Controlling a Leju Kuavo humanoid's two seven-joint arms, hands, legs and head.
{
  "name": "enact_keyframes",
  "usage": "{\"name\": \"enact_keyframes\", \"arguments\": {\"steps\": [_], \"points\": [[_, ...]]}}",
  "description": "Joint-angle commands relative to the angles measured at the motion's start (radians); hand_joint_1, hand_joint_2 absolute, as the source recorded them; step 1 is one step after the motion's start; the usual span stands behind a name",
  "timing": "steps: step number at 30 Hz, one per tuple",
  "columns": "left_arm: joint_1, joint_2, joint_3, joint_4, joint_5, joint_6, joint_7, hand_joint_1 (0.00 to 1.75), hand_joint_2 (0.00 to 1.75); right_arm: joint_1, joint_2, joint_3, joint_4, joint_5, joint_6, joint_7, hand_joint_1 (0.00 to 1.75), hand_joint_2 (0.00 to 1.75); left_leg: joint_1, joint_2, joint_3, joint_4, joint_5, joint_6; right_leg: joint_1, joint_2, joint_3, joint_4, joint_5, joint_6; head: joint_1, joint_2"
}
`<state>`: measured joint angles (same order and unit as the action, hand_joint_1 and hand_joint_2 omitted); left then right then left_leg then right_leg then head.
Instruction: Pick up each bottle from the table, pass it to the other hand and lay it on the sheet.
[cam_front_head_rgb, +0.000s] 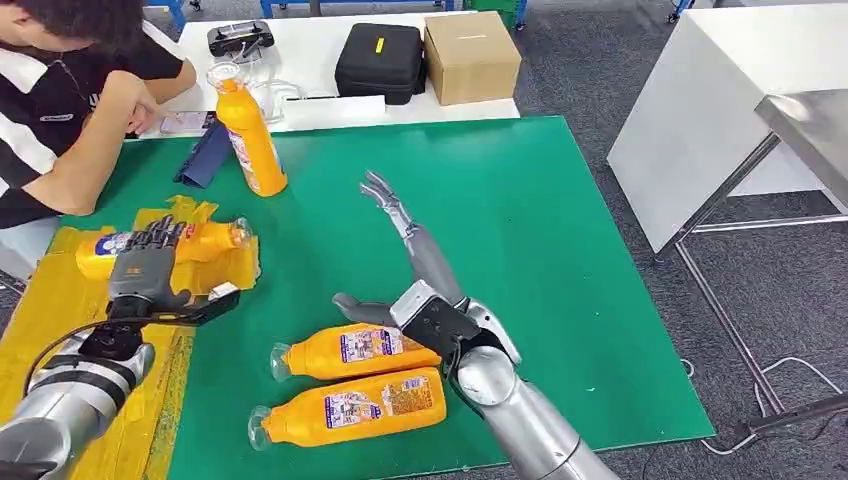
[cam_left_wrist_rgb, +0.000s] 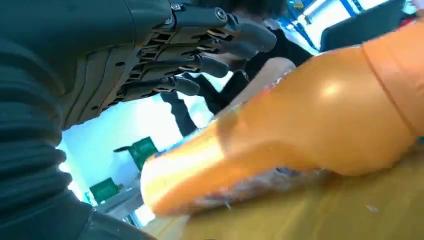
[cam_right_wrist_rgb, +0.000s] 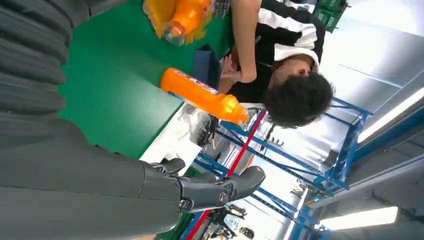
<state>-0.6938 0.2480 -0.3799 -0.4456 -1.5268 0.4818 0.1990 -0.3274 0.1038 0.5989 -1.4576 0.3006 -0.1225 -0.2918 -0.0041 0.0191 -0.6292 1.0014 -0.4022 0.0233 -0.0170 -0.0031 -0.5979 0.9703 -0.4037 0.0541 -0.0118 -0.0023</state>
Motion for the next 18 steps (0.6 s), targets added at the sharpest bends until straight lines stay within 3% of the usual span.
{"name": "enact_keyframes", "arguments": {"steps": [1,4,6,8,10,12,18], "points": [[-0.018,-0.069,0.075,0.056,0.039,-0.025,-0.065,0.00,1.75,-0.029,-0.022,0.028,0.045,0.028,-0.004,0.017,0.00,1.75,0.002,-0.004,0.005,0.001,-0.003,-0.002,0.002,-0.002,0.006,0.000,-0.003,-0.002,0.000,0.000],[-0.003,-0.082,0.119,0.034,0.089,-0.002,-0.116,0.00,1.75,-0.032,-0.026,0.034,0.048,0.059,-0.007,0.027,0.00,1.75,0.001,-0.002,0.004,0.000,-0.002,-0.001,0.001,-0.001,0.004,-0.001,-0.001,-0.002,0.000,0.000],[0.049,-0.133,0.259,-0.066,0.322,0.067,-0.338,0.00,1.75,-0.044,-0.057,0.067,0.055,0.201,-0.046,0.077,0.00,1.75,0.002,-0.002,0.006,0.001,-0.003,-0.002,0.002,0.000,0.007,0.000,-0.003,-0.003,0.000,0.000],[0.080,-0.148,0.272,-0.135,0.362,0.048,-0.355,0.00,1.75,-0.043,-0.064,0.064,0.062,0.227,-0.048,0.082,0.00,1.75,0.001,-0.003,0.003,-0.001,-0.001,-0.001,0.000,-0.002,0.004,-0.002,-0.001,-0.001,0.000,0.000],[0.198,-0.211,0.374,-0.419,0.708,-0.004,-0.579,0.00,1.75,-0.064,-0.101,0.103,0.082,0.401,-0.057,0.146,0.00,1.75,0.001,-0.005,0.006,0.000,-0.002,-0.001,0.001,-0.003,0.007,-0.001,-0.003,-0.002,0.000,0.000],[0.268,-0.217,0.358,-0.601,0.782,-0.066,-0.543,0.00,1.75,-0.062,-0.105,0.098,0.089,0.411,-0.051,0.148,0.00,1.75,0.001,-0.006,0.004,0.000,-0.002,0.000,0.001,-0.004,0.007,-0.002,-0.002,-0.001,0.000,0.000],[0.264,-0.207,0.355,-0.593,0.786,-0.075,-0.535,0.00,1.75,-0.060,-0.102,0.095,0.087,0.413,-0.051,0.147,0.00,1.75,0.000,0.000,0.001,0.000,-0.001,-0.001,0.000,0.001,0.002,0.000,-0.001,-0.001,0.000,0.000]]}}
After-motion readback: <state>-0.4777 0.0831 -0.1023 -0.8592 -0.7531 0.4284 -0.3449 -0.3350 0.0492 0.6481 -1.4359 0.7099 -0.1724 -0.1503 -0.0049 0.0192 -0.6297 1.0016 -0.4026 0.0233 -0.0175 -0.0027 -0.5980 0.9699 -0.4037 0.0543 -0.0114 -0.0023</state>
